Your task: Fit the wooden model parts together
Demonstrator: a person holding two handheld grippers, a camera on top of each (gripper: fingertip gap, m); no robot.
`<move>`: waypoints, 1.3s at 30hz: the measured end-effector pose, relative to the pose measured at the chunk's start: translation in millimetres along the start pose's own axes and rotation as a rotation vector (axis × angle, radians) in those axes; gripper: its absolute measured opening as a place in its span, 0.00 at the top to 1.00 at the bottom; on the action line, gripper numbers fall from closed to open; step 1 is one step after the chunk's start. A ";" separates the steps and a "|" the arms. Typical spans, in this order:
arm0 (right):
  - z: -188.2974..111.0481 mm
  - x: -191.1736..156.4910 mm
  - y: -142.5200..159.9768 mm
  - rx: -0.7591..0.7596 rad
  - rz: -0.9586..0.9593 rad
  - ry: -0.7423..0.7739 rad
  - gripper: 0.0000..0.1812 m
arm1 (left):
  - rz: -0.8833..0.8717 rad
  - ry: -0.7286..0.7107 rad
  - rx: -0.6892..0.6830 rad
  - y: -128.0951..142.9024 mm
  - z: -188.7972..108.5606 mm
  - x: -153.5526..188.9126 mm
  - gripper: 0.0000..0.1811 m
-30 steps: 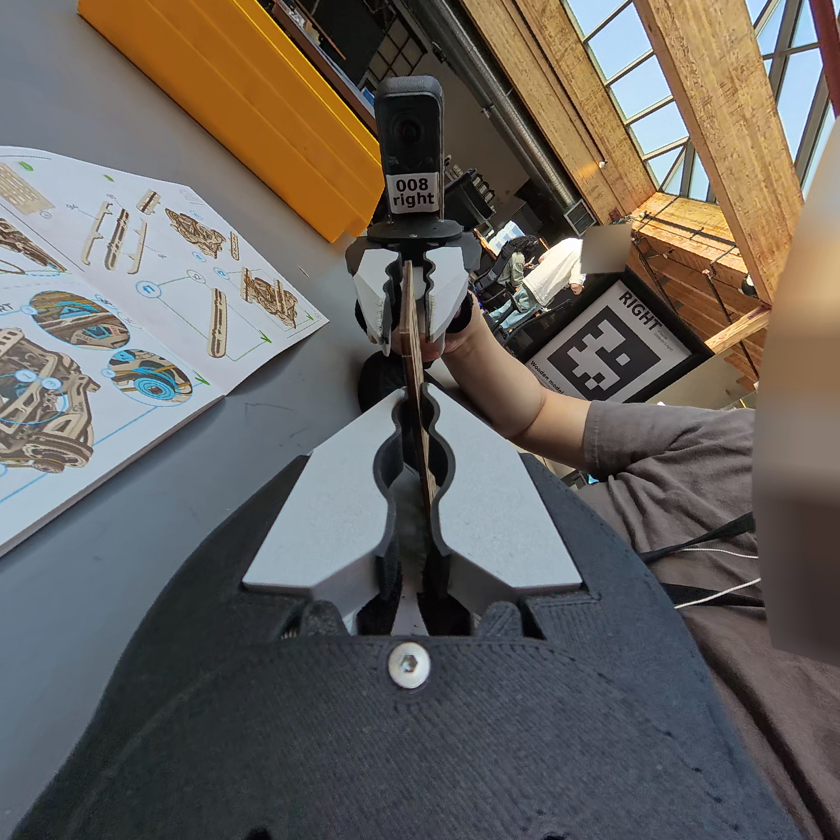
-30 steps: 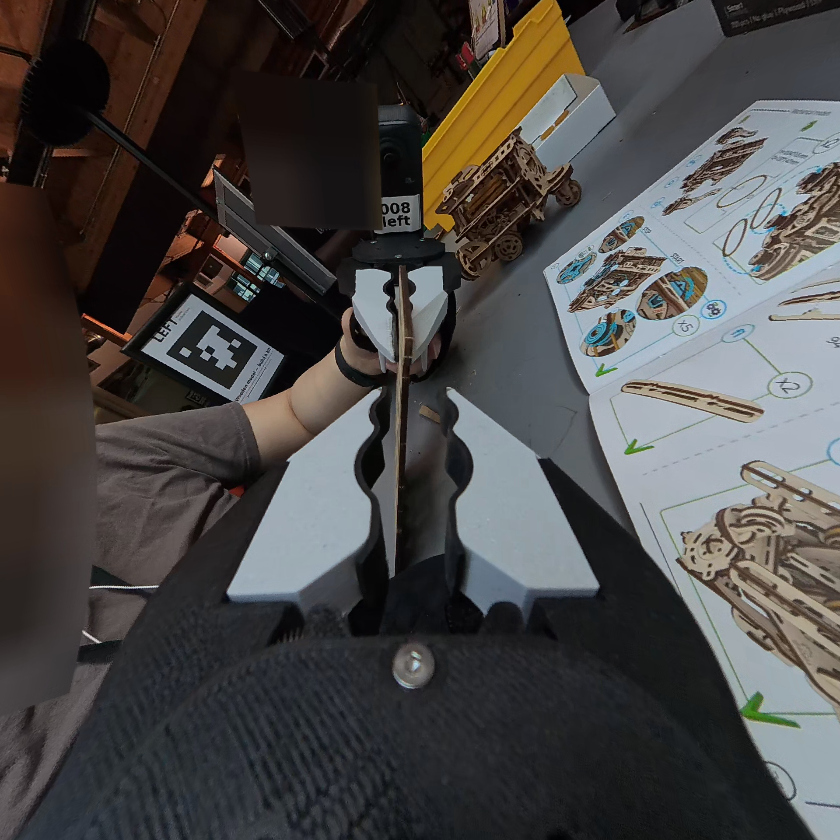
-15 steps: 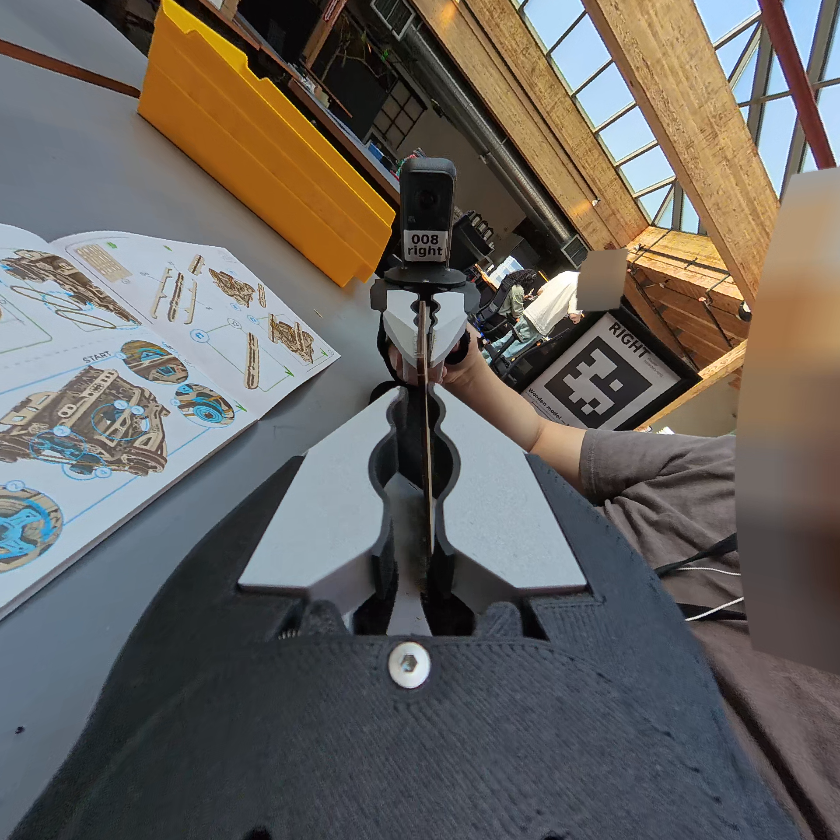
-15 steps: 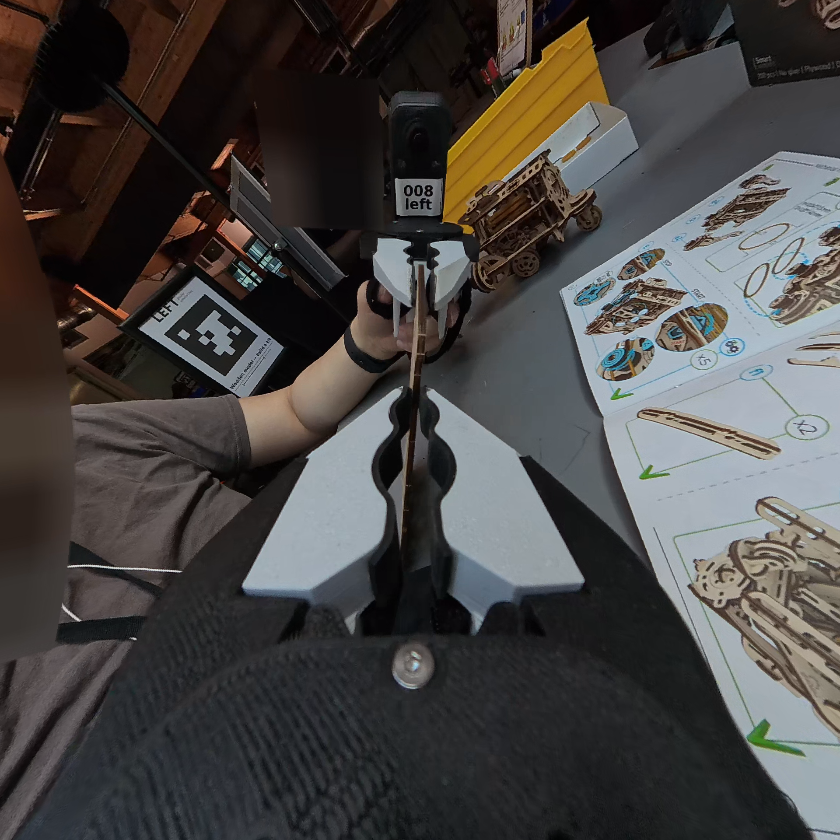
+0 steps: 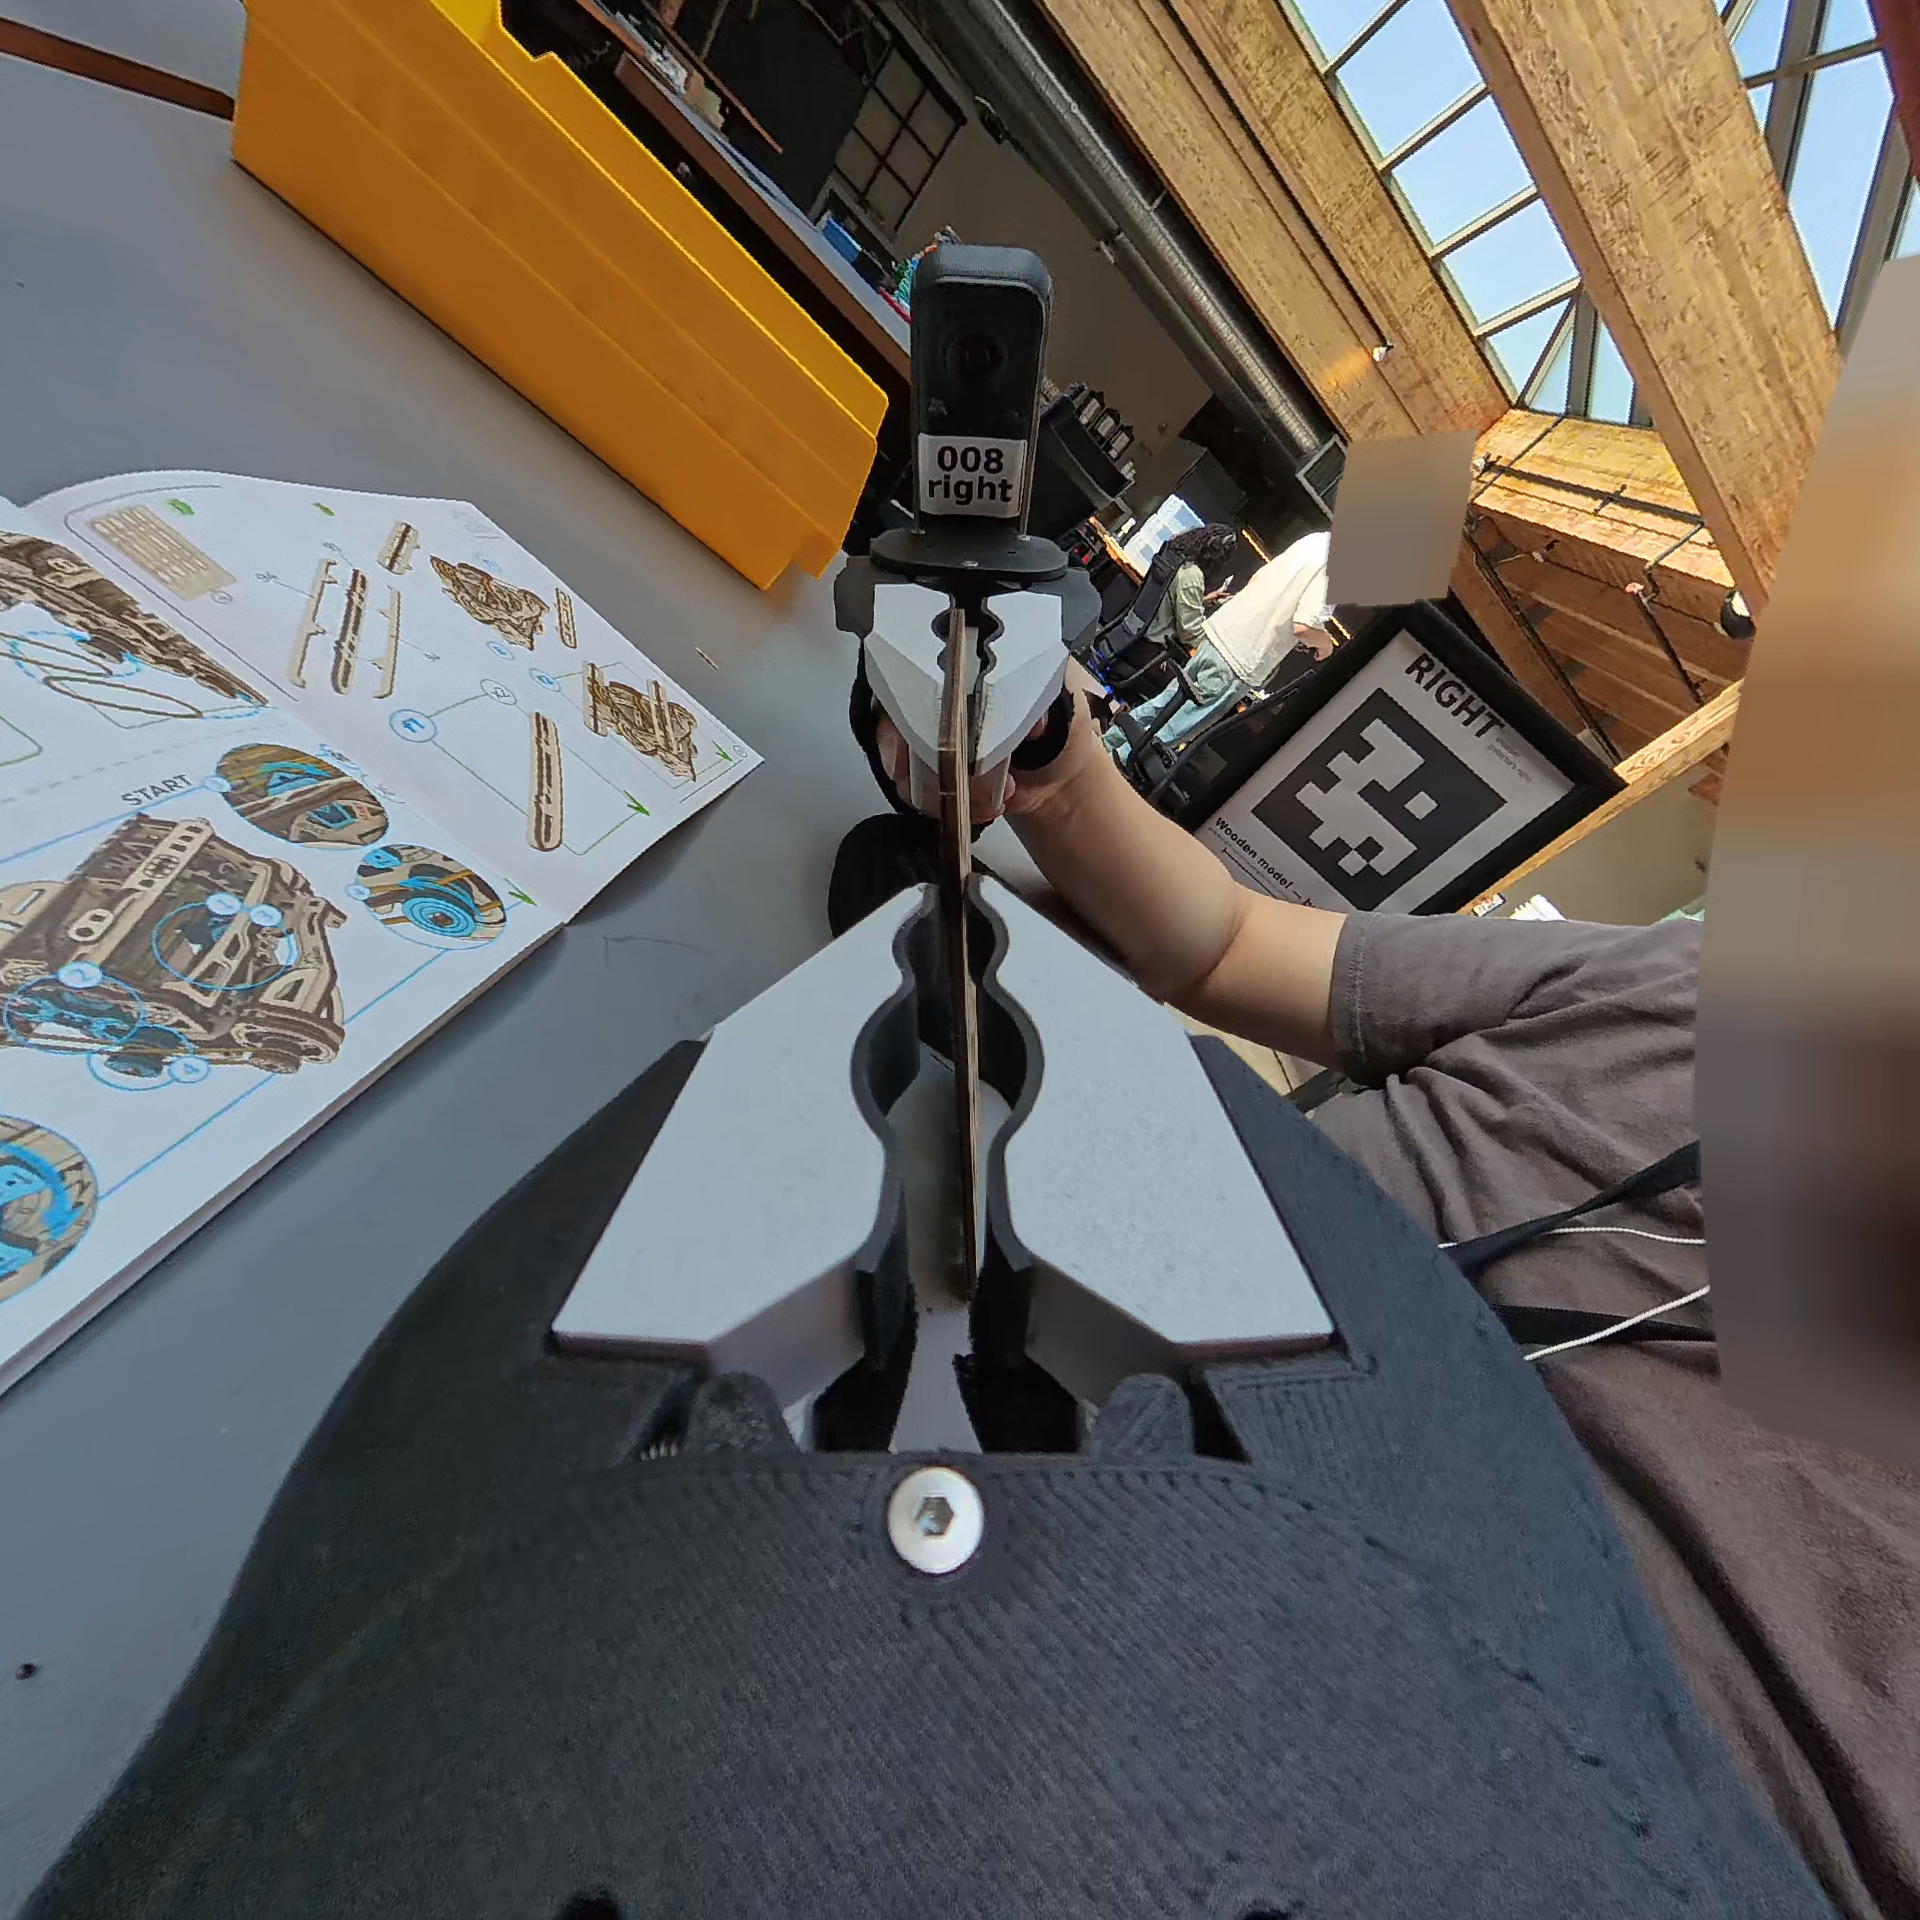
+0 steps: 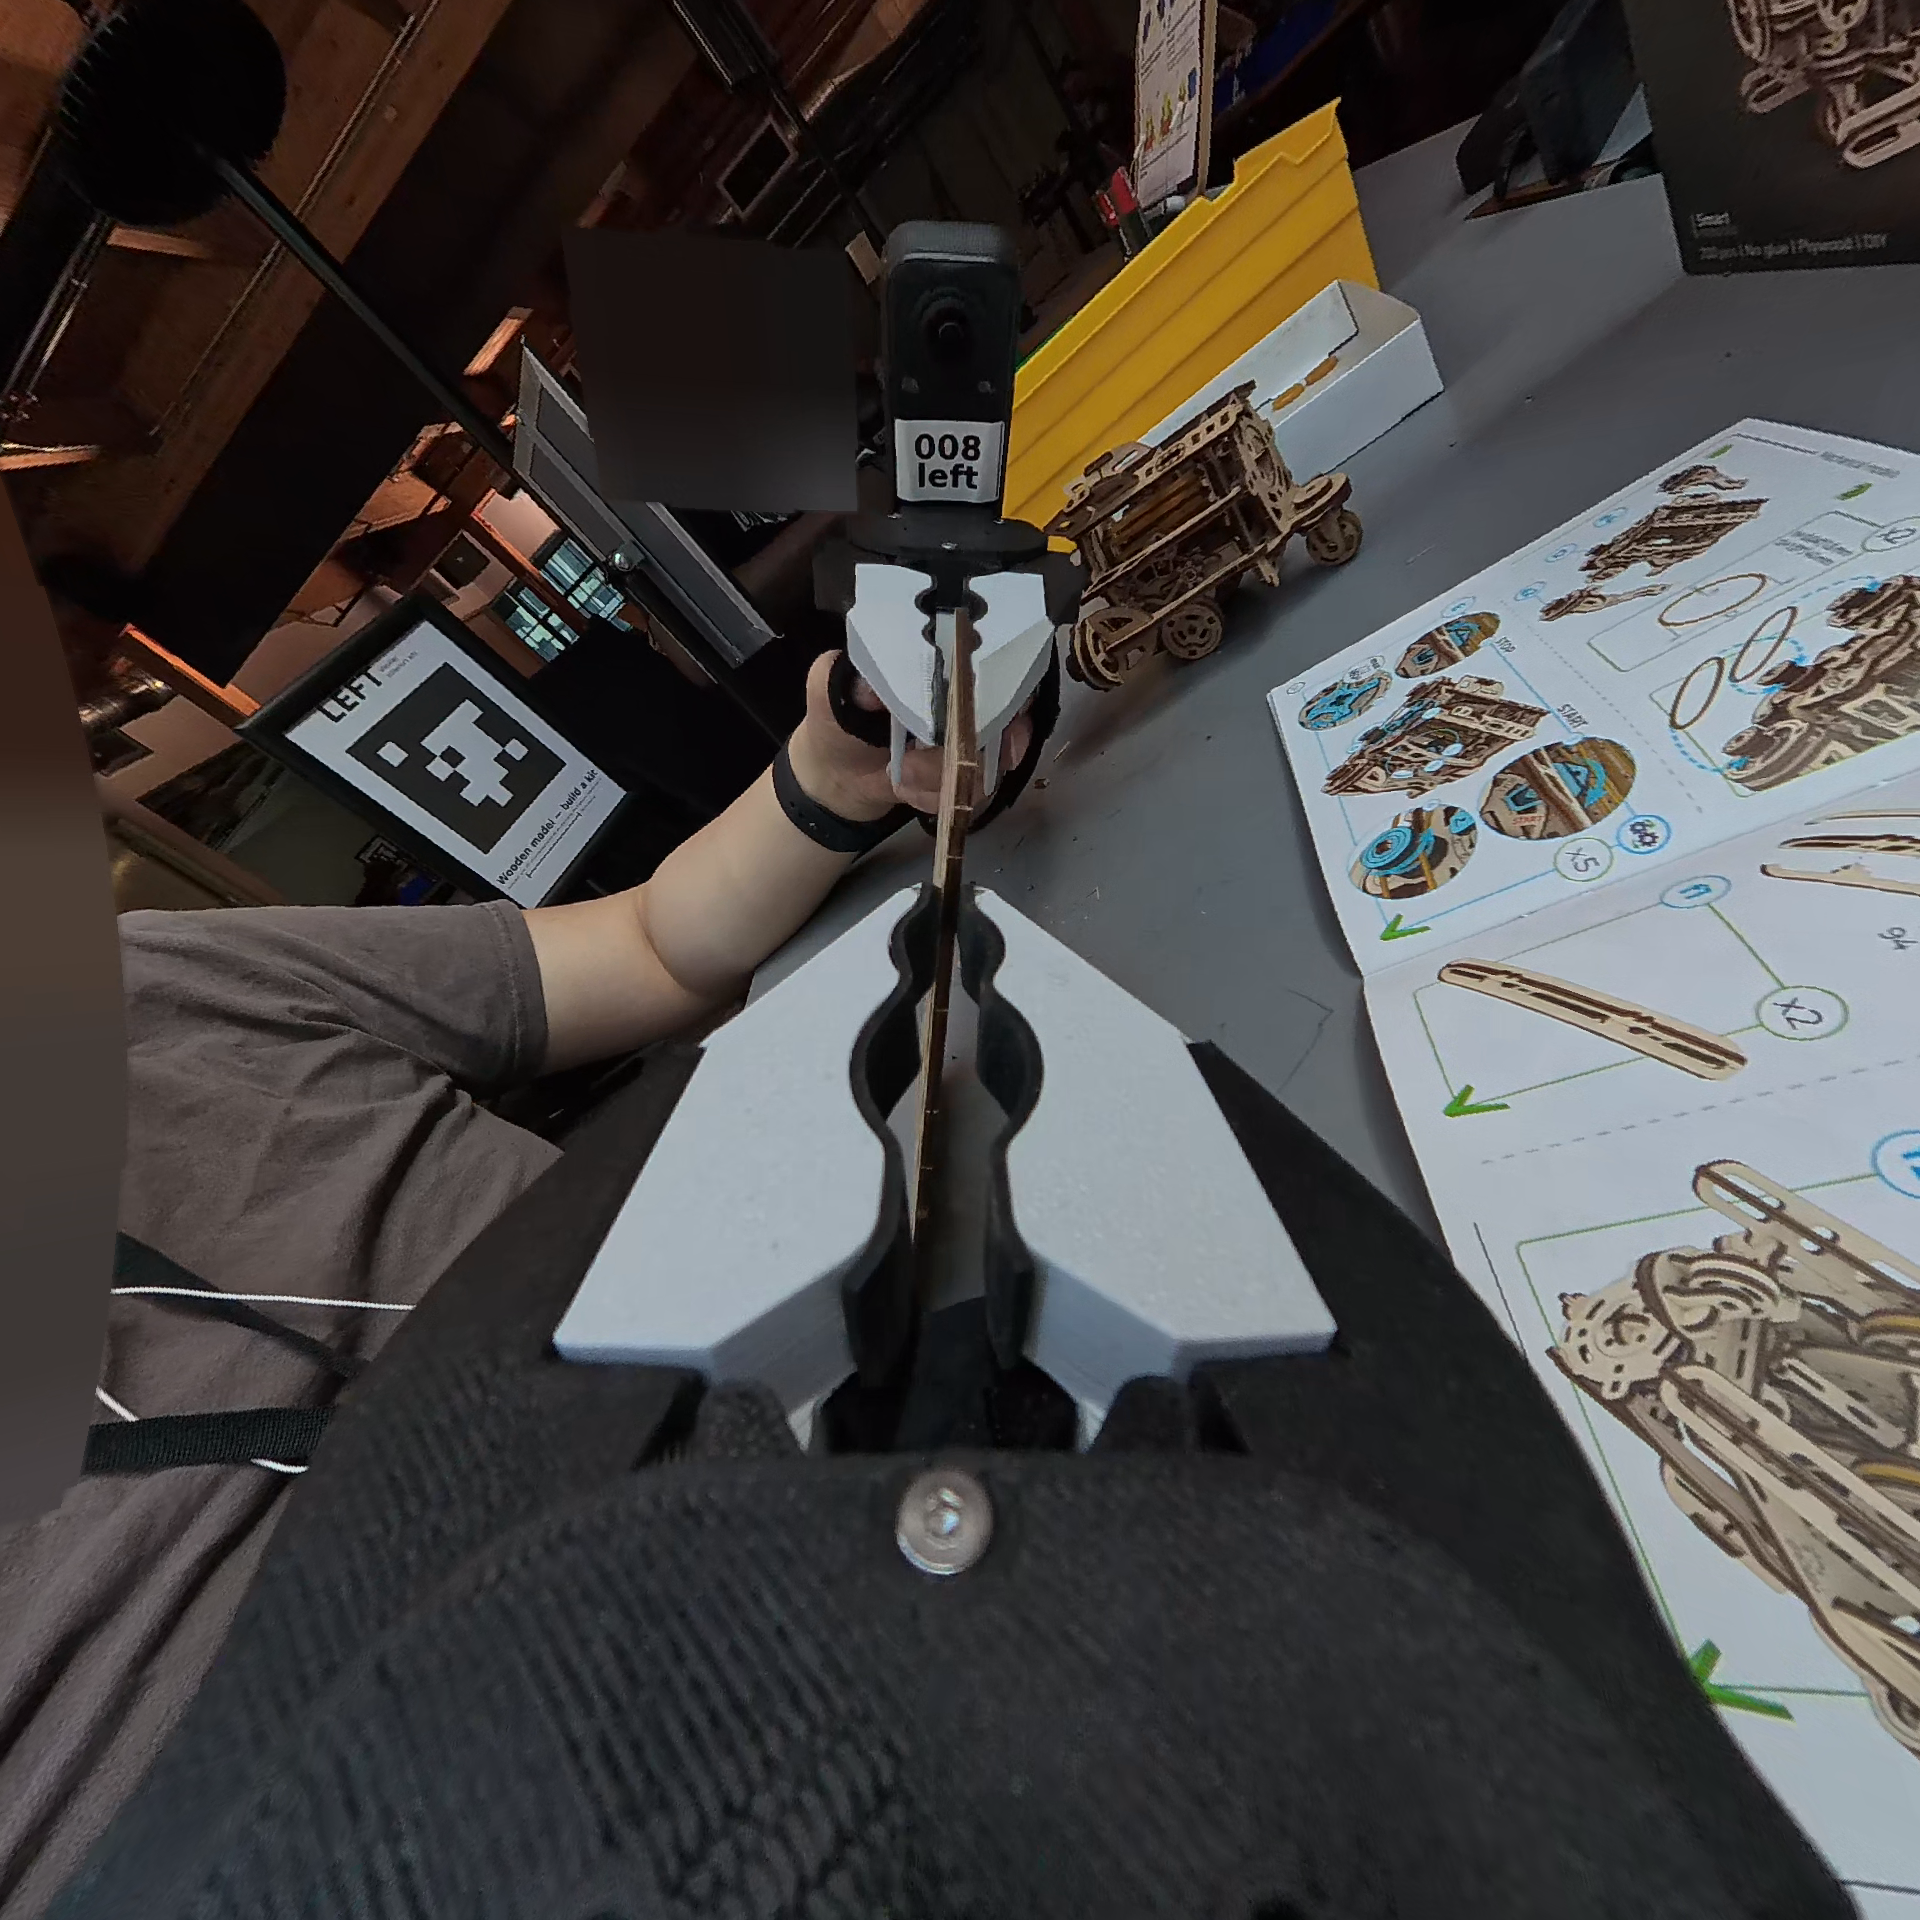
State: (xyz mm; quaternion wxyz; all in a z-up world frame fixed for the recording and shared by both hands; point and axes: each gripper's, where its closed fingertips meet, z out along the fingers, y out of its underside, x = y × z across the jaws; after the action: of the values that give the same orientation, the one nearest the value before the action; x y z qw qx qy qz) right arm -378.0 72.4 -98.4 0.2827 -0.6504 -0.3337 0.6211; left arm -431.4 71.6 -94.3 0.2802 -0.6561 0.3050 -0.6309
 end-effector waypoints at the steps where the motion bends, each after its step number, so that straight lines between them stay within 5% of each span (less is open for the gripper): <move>1: 0.1 -0.5 -0.1 0.001 -0.004 -0.001 1.00 | 0.001 0.004 -0.007 1.0 0.5 0.6 1.00; 39: -0.4 -32.4 -8.5 0.042 -0.302 -0.072 1.00 | 0.193 0.121 -0.032 3.6 3.9 36.7 0.99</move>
State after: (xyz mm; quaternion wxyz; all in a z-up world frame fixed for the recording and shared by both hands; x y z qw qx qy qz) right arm -378.5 52.2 -71.7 0.3744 -0.5639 -0.4246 0.6014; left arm -427.1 41.5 -73.0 0.3103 -0.5887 0.3931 -0.6346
